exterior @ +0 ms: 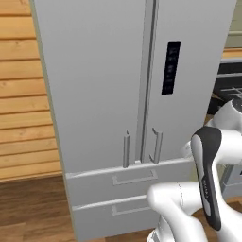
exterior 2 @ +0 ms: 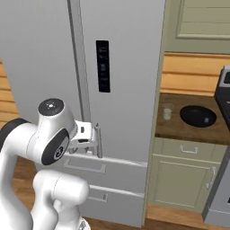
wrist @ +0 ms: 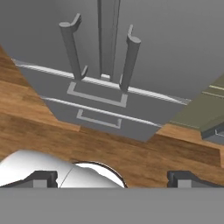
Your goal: Grab a lemon wedge from the fridge and one ice cube from the ice bowl, and put them in the glass of lemonade.
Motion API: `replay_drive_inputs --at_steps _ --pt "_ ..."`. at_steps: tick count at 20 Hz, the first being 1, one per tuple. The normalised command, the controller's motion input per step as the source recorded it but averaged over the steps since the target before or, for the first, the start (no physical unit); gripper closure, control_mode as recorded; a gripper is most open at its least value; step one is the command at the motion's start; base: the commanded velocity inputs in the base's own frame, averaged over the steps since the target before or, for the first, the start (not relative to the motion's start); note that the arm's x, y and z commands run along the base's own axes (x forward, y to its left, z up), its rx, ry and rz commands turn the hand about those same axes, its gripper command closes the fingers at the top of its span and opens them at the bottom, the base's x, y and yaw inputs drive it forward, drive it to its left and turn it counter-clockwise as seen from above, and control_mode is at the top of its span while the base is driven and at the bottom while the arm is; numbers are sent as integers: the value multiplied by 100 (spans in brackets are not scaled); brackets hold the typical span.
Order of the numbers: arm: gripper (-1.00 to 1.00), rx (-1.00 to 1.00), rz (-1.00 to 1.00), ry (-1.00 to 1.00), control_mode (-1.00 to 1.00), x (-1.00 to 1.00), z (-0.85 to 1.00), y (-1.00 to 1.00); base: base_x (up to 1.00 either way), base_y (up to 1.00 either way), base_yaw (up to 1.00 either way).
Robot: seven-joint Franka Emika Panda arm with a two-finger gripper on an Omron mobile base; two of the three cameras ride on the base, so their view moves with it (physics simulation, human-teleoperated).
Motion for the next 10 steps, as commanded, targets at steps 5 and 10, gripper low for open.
replay_drive_inputs --at_steps 5,10 --pt "-100 0 0 0 100 0 0 0 -57 35 0" --pt "-100 0 0 0 100 0 0 0 -26 55 0"
